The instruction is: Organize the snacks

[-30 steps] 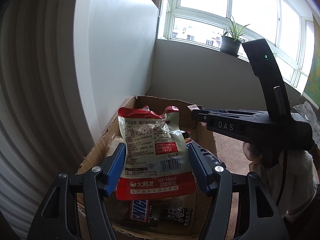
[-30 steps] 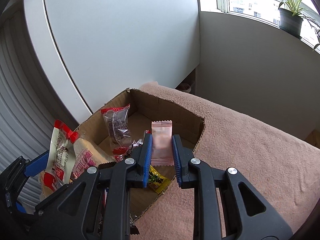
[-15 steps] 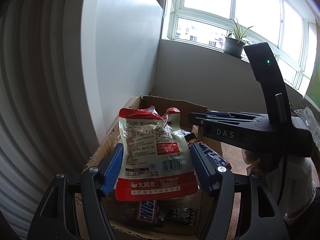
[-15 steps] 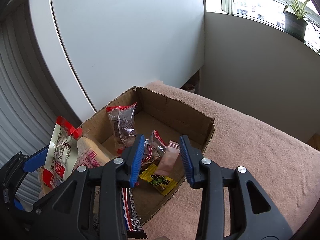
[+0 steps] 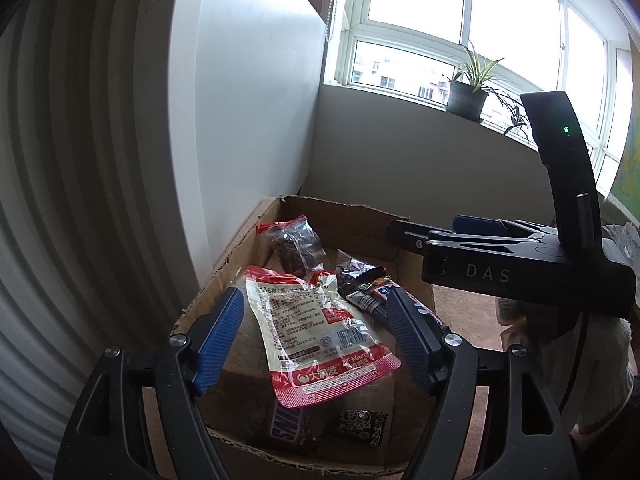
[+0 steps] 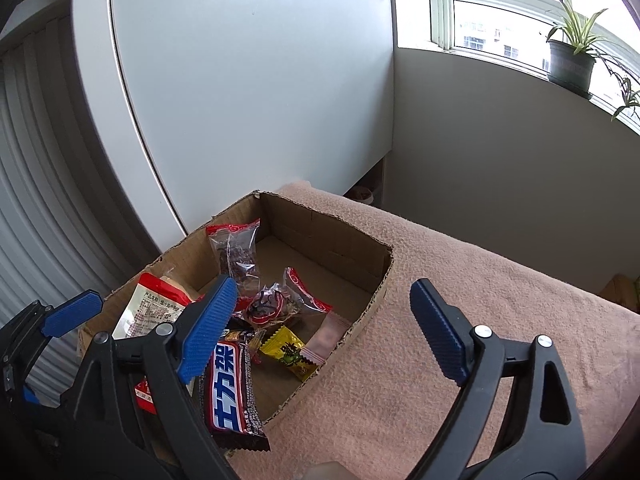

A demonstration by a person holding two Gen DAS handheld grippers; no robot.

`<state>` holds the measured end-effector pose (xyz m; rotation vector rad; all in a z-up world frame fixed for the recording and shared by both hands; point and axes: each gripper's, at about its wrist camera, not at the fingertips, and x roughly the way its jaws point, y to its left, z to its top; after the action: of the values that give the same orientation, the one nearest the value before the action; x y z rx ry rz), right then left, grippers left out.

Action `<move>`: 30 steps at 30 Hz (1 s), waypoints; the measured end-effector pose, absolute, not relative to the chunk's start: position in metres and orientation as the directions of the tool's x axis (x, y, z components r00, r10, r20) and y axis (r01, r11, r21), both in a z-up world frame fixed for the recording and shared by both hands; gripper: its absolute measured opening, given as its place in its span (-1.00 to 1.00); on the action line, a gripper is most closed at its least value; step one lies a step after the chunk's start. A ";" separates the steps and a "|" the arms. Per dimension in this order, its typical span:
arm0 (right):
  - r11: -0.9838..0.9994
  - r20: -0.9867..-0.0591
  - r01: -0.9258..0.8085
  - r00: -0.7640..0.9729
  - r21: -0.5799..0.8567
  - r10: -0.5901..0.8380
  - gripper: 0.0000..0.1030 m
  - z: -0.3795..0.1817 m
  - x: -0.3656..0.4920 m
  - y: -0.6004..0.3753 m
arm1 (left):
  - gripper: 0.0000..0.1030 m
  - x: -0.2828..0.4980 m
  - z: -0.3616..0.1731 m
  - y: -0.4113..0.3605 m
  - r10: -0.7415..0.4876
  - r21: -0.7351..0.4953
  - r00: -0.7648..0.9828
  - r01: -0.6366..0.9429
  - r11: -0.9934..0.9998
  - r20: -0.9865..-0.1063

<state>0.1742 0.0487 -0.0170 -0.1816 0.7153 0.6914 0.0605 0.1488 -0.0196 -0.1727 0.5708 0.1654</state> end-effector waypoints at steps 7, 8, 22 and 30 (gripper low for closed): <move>0.774 -0.654 -0.628 0.555 0.077 0.515 0.79 -0.014 0.169 0.032 | 0.51 0.054 -0.015 0.137 0.125 -0.094 0.837 -0.206 0.974 -0.533; 0.776 -0.651 -0.626 0.559 0.077 0.514 0.79 -0.013 0.168 0.030 | 0.51 0.052 -0.014 0.135 0.128 -0.091 0.838 -0.207 0.974 -0.530; 0.800 -0.611 -0.597 0.612 0.061 0.502 0.80 0.000 0.137 -0.020 | 0.51 0.030 -0.012 0.116 0.174 -0.069 0.845 -0.241 0.968 -0.505; 0.808 -0.580 -0.584 0.632 0.079 0.514 0.80 0.004 0.120 -0.050 | 0.51 0.023 -0.012 0.106 0.210 -0.049 0.842 -0.268 0.962 -0.498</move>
<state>0.1204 -0.0502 0.0037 -0.1206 0.6245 0.6294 0.0226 0.1056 -0.0116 -0.1180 0.5117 0.2529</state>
